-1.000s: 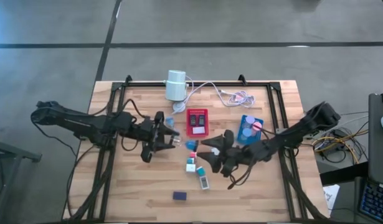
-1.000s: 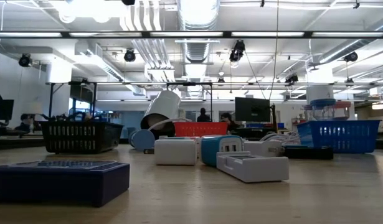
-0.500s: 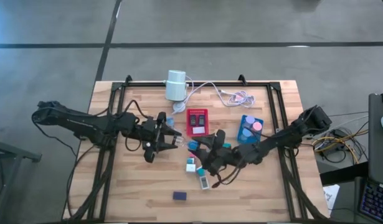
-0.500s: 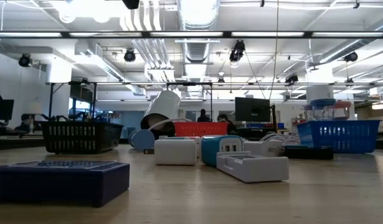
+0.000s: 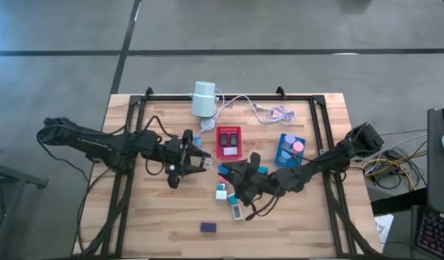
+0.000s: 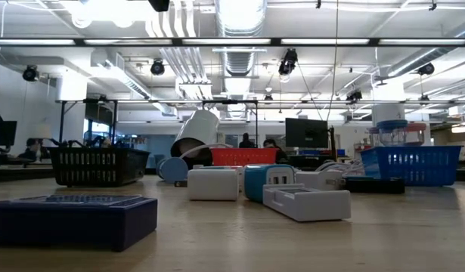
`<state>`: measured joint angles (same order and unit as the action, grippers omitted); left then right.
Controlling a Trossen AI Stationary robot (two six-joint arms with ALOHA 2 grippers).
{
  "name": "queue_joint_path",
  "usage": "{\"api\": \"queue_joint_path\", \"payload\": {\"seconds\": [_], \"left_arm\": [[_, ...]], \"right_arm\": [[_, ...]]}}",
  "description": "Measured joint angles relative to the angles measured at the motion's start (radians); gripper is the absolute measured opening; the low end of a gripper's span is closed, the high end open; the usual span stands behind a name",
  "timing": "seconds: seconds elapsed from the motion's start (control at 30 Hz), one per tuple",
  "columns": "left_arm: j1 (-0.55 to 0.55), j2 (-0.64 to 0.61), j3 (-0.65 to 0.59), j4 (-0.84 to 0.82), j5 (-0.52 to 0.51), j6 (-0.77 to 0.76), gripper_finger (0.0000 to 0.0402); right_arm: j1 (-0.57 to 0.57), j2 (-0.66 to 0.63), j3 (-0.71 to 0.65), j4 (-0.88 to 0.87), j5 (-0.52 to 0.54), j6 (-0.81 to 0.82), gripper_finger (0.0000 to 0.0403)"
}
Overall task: Pick & Place Office items
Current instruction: Put the blue hourglass into the blue basket
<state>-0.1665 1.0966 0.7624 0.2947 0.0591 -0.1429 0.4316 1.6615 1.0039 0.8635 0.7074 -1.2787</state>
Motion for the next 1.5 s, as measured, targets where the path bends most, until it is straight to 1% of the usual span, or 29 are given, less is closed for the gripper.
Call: {"api": "queue_joint_path", "payload": {"seconds": [0.2, 0.3, 0.37, 0.43, 0.5, 0.57, 0.67, 0.73, 0.8, 0.9, 0.93, 0.97, 1.03, 1.13, 1.2, 1.23, 1.27, 1.33, 1.5], "left_arm": [[0.001, 0.000, 0.000, -0.004, -0.001, 0.009, 0.0198], [0.001, -0.012, 0.000, -0.026, -0.004, 0.015, 0.0219], [0.001, -0.031, 0.000, -0.066, -0.007, 0.030, 0.0240], [0.001, -0.070, 0.000, -0.114, -0.006, 0.048, 0.0262], [0.001, -0.110, 0.001, -0.185, -0.002, 0.077, 0.0278], [0.001, -0.148, 0.000, -0.270, 0.000, 0.098, 0.0287], [0.001, -0.214, -0.007, -0.337, -0.008, 0.113, 0.0290], [0.000, -0.260, -0.051, -0.342, -0.036, 0.113, 0.0286], [0.000, -0.306, -0.119, -0.336, -0.087, 0.113, 0.0273], [0.001, -0.386, -0.258, -0.292, -0.162, 0.122, 0.0237], [0.001, -0.409, -0.306, -0.263, -0.182, 0.130, 0.0221], [0.001, -0.432, -0.352, -0.233, -0.192, 0.145, 0.0203], [0.003, -0.482, -0.424, -0.158, -0.194, 0.196, 0.0164], [0.005, -0.545, -0.486, -0.077, -0.185, 0.253, 0.0093], [0.011, -0.578, -0.506, -0.069, -0.184, 0.282, 0.0043], [0.013, -0.594, -0.512, -0.069, -0.184, 0.299, 0.0023], [0.015, -0.608, -0.516, -0.065, -0.187, 0.317, 0.0012], [0.020, -0.625, -0.528, -0.065, -0.203, 0.357, 0.0011], [0.021, -0.633, -0.561, -0.065, -0.213, 0.387, 0.0020]], "right_arm": [[0.000, -0.001, 0.000, -0.005, 0.003, 0.023, 0.0201], [0.004, -0.016, 0.001, -0.034, 0.000, 0.053, 0.0201], [0.007, -0.038, 0.001, -0.074, 0.027, 0.099, 0.0201], [0.013, -0.078, 0.002, -0.133, 0.059, 0.154, 0.0201], [0.014, -0.120, 0.003, -0.214, 0.066, 0.218, 0.0201], [0.016, -0.158, 0.002, -0.310, 0.075, 0.286, 0.0201], [0.025, -0.230, 0.002, -0.435, 0.107, 0.390, 0.0201], [0.044, -0.290, 0.003, -0.509, 0.162, 0.459, 0.0201], [0.076, -0.341, 0.023, -0.637, 0.274, 0.546, 0.0201], [0.140, -0.384, 0.112, -0.943, 0.495, 0.732, 0.0201], [0.162, -0.394, 0.158, -1.070, 0.537, 0.818, 0.0201], [0.184, -0.400, 0.206, -1.202, 0.548, 0.918, 0.0201], [0.209, -0.402, 0.316, -1.452, 0.509, 1.140, 0.0201], [0.213, -0.390, 0.470, -1.785, 0.371, 1.458, 0.0201], [0.207, -0.373, 0.559, -1.967, 0.279, 1.622, 0.0201], [0.201, -0.365, 0.599, -2.041, 0.227, 1.679, 0.0201], [0.195, -0.355, 0.638, -2.096, 0.158, 1.727, 0.0201], [0.190, -0.341, 0.703, -2.183, 0.033, 1.798, 0.0201], [0.190, -0.308, 0.801, -2.333, -0.163, 1.948, 0.0201]]}}
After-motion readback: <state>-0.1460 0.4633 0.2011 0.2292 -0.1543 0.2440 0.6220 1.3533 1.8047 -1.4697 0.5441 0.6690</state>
